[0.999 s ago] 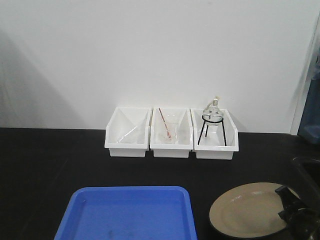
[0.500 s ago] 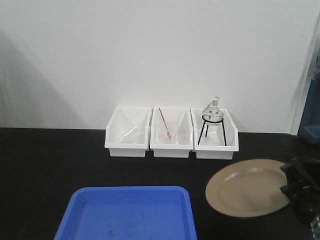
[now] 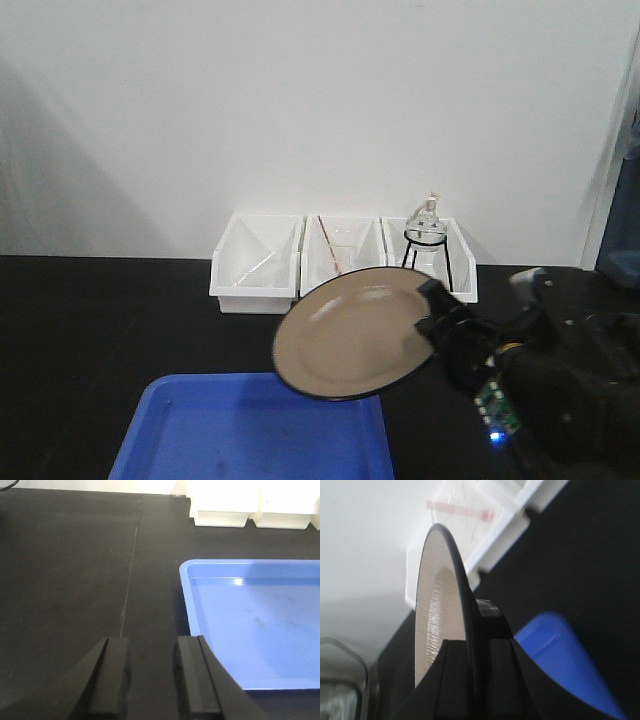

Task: Place disk in tray to left cabinet
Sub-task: 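Lift the plate with the right gripper and lower it onto the blue tray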

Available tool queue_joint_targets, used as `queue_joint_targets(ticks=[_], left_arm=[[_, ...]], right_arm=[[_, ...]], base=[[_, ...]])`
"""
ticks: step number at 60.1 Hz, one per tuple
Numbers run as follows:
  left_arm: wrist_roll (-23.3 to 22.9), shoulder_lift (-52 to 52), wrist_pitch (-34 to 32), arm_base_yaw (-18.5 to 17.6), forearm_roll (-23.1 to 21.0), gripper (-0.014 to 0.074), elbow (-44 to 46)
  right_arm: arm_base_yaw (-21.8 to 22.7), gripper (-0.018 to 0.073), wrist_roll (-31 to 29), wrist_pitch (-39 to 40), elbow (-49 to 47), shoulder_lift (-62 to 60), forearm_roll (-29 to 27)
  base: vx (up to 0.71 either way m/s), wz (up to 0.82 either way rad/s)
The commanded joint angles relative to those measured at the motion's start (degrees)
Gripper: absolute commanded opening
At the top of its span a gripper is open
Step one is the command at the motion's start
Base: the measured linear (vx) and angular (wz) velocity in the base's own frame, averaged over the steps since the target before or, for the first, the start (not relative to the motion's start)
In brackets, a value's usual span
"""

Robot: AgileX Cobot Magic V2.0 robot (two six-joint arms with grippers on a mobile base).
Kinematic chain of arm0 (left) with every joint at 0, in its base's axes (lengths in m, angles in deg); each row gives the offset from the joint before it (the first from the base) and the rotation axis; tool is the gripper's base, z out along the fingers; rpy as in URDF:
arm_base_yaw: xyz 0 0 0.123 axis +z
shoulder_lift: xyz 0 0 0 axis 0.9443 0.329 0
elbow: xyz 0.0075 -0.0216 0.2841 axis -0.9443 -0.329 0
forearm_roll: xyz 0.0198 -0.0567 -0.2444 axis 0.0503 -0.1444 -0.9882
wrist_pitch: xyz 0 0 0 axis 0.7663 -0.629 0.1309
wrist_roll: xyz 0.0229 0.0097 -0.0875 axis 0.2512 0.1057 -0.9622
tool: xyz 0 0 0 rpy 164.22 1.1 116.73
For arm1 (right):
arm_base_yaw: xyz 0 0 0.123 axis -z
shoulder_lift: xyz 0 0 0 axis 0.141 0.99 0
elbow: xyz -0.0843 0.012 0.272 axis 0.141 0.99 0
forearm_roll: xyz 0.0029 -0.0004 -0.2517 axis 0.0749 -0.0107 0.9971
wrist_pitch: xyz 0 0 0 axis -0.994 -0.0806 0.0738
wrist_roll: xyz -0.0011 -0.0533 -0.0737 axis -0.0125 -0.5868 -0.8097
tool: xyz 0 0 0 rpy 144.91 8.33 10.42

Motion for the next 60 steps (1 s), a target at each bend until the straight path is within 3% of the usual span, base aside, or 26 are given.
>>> queue_joint_targets(ticks=[1,17,36,39,49,60], left_arm=[[-0.1,0.3,-4.1,-0.3,-0.4,0.0365,1.9],[-0.1,0.3,-4.1,-0.3,-0.4,0.0365,1.9],[-0.1,0.3,-3.3,-0.3,-0.4,0.0365,1.9],[-0.1,0.3,-2.8,-0.3,-0.4,0.0365,1.9],[-0.1,0.3,-2.8,-0.3,-0.4,0.0365,1.9],[-0.1,0.3,-2.8,-0.3,-0.4,0.0365,1.9]], right_arm=[[-3.5,0.0001,1.1,8.5,-4.3,0.2,0.5],[-10.6,0.0001,1.0,9.8,-5.7,8.7,0.5],[-11.5,0.0012,0.8,8.9,-5.7,13.7,0.7],[-11.5,0.0035,-2.0,4.7,-5.7,14.3,3.9],[-11.5,0.0121,-7.6,3.4,-5.7,14.3,8.3],[-11.0,0.0327,-10.2,3.0,-5.7,14.2,10.9]], base=[[0.00,0.00],[0.00,0.00],[0.00,0.00],[0.00,0.00],[0.00,0.00],[0.00,0.00]])
